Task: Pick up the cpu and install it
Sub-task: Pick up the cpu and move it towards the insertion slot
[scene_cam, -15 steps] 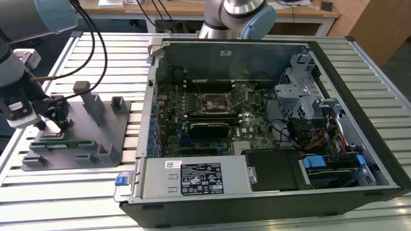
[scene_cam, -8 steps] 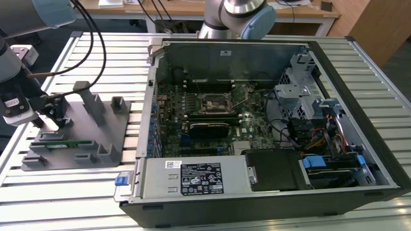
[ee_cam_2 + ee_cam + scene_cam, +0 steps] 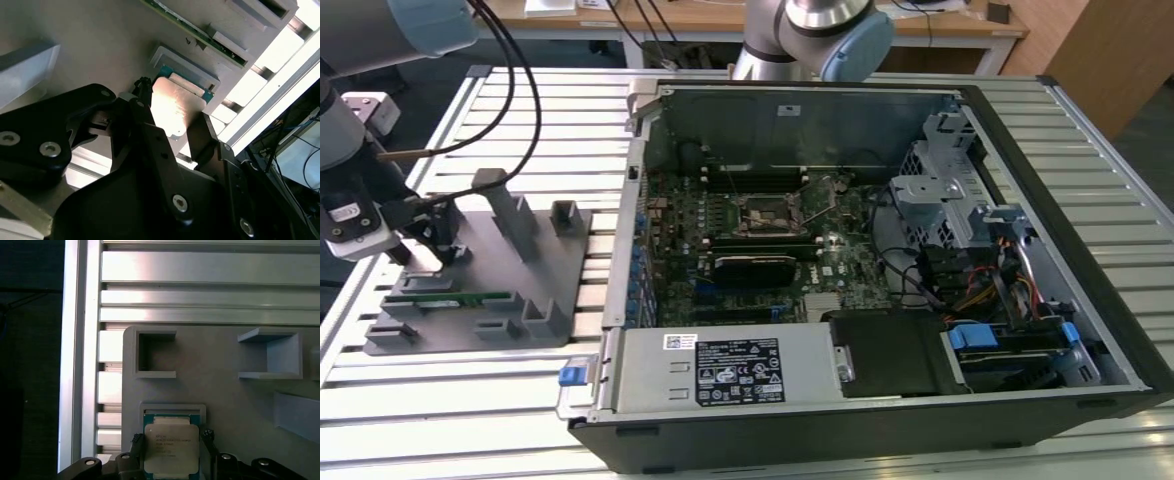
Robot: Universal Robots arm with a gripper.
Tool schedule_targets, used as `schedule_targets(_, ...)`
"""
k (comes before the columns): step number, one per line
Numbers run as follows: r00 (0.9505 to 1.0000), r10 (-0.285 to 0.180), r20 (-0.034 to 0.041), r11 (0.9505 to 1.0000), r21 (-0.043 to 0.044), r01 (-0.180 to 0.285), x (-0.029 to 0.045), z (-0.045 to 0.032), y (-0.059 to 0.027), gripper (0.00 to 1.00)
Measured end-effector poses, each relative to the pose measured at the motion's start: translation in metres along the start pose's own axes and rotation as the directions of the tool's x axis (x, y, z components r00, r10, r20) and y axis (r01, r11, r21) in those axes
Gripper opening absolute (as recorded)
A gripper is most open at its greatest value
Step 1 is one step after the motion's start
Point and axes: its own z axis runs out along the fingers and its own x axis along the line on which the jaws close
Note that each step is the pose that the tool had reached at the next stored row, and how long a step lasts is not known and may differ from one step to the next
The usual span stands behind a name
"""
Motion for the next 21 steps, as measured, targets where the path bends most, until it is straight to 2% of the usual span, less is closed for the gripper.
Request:
schedule_targets(14, 1.0, 0.0, 0.0002, 1.0, -0.0032, 0.0, -0.0018, 0.0, 0.0, 0.53)
schedule_targets(21, 1.0, 0.0, -0.0001, 1.0, -0.003, 0.0, -0.0017, -0.004, 0.0001, 0.53)
